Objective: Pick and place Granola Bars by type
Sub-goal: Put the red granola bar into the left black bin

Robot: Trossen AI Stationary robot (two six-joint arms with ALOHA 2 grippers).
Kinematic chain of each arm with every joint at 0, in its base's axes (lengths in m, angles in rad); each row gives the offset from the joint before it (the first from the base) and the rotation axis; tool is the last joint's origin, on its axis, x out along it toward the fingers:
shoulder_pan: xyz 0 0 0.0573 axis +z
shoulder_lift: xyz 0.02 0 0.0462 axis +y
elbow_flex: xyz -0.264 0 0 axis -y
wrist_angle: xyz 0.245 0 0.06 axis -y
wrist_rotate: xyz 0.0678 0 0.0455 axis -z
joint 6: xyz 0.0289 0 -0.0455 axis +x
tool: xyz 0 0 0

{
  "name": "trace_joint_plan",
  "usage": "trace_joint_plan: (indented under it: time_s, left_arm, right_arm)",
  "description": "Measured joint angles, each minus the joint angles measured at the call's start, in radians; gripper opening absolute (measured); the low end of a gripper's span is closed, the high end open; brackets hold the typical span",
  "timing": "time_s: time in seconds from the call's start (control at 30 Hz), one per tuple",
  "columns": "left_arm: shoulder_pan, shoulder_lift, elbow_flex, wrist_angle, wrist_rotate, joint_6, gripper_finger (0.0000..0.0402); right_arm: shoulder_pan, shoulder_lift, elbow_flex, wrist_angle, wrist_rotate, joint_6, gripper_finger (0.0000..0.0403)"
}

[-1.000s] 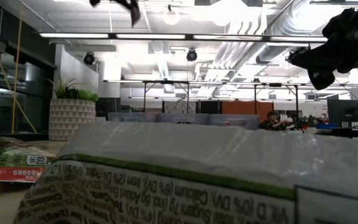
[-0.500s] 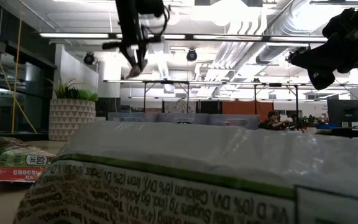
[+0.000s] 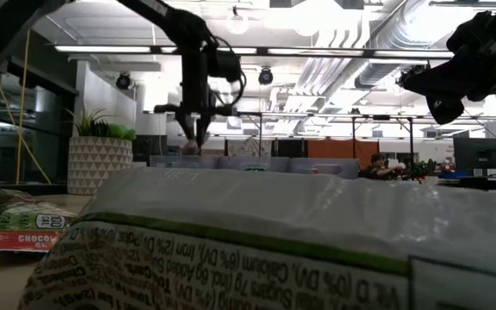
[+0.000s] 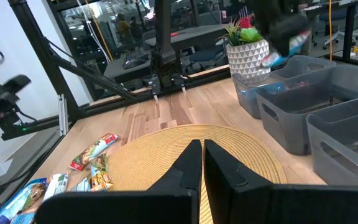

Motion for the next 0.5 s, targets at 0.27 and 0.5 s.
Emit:
trace_joint_plan:
  time_s: [0.27,0.5]
  left_arm:
    - [0.001,0.091,0.000,-0.005,0.046,0.023,0.0064]
    - [0.002,0.111,0.000,-0.002,0.063,0.052,0.0078]
  right_arm:
    - [0.000,0.000,0.000,0.000,0.000,0.000,0.0000]
    - [0.000,0.000,0.000,0.000,0.000,0.000,0.0000]
